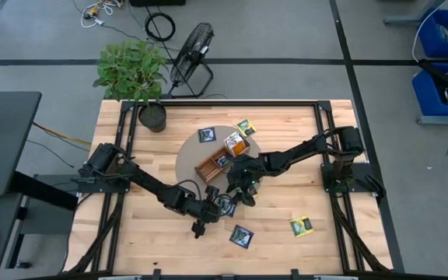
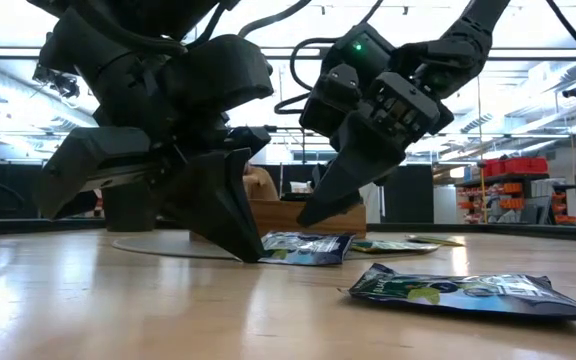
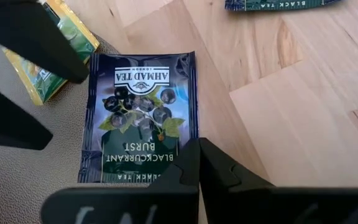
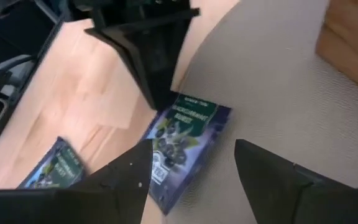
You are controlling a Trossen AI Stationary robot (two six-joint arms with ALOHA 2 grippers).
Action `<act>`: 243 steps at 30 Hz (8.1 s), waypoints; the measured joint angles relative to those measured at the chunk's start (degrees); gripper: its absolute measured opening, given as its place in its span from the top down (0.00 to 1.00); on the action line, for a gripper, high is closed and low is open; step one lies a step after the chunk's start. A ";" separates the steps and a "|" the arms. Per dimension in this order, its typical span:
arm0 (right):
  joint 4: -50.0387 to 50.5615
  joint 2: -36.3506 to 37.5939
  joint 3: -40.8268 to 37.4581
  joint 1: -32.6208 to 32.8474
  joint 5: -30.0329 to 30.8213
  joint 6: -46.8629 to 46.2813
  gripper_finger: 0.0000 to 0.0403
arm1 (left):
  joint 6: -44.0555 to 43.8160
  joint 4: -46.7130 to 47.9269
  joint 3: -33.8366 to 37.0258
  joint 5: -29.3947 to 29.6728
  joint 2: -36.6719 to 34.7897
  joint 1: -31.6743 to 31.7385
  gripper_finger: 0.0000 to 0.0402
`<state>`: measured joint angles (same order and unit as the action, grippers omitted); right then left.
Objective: Pick & Place Tea
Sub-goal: Put the purple tea bag into the middle section of the wooden organizer
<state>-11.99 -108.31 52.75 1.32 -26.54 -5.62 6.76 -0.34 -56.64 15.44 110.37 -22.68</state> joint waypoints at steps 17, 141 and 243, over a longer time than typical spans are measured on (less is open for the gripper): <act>-2.89 -4.89 1.44 0.46 -1.40 -2.99 0.42 | 0.11 -0.04 0.02 0.98 0.00 -0.09 1.00; 4.28 23.23 -7.12 12.18 37.04 16.01 0.44 | -3.27 -44.69 19.57 11.96 -11.85 4.83 1.00; -11.01 21.55 -13.05 -5.80 23.95 49.72 1.00 | 8.53 -89.48 40.66 17.43 -11.89 -4.96 0.62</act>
<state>-23.00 -86.77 39.70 -4.48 -2.59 44.10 15.29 -89.82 -15.98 32.87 98.48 -27.64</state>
